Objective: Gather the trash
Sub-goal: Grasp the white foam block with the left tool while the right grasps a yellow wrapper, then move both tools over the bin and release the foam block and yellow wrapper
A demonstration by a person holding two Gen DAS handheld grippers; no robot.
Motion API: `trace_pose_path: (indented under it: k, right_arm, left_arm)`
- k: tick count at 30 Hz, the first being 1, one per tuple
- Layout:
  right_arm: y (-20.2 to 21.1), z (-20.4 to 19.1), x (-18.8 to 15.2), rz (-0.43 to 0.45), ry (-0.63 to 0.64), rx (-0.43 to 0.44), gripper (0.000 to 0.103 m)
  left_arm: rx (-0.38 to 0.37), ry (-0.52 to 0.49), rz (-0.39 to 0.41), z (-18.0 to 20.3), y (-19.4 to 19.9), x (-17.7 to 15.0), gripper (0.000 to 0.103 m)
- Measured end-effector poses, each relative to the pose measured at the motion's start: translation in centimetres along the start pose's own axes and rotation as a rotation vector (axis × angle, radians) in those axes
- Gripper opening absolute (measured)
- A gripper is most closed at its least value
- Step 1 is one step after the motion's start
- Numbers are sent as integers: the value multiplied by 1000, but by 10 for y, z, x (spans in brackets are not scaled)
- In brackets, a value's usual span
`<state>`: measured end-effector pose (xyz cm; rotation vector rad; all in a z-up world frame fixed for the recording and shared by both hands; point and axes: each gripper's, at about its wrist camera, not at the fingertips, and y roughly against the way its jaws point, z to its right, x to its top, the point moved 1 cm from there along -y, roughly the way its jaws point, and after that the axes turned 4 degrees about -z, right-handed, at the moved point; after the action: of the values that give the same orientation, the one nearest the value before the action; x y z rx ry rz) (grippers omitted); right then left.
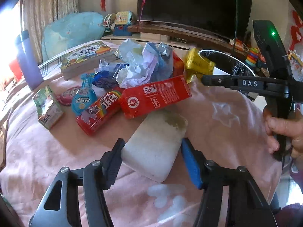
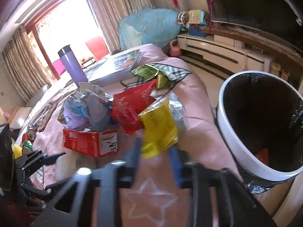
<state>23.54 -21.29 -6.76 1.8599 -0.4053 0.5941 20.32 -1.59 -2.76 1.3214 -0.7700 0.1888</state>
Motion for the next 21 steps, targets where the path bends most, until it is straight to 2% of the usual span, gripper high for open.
trace_pose_path:
  k: [1,2,5,10,14,21]
  right_arm:
    - [2,1,-2,4,-2,5,5]
    - [5,1,-4,7,-2,8,1]
    - [14,2,-10,20,7,12,1]
    - [33,5,-21,31,14,33,1]
    - [49,9,-28,42,18,37,1]
    - [76,28,-33,72,-11,23,1]
  left_arm:
    - [-1,9,2,2,3,-1,57]
    - [-12,23,3,3,6,-2,56]
    - [-64,77,12,2,12,-4,55]
    - [-100,108,61,20,31,-6,54]
    - [-104,99,98,33,39,0,54]
    - [-112,104,101,45,28,15,54]
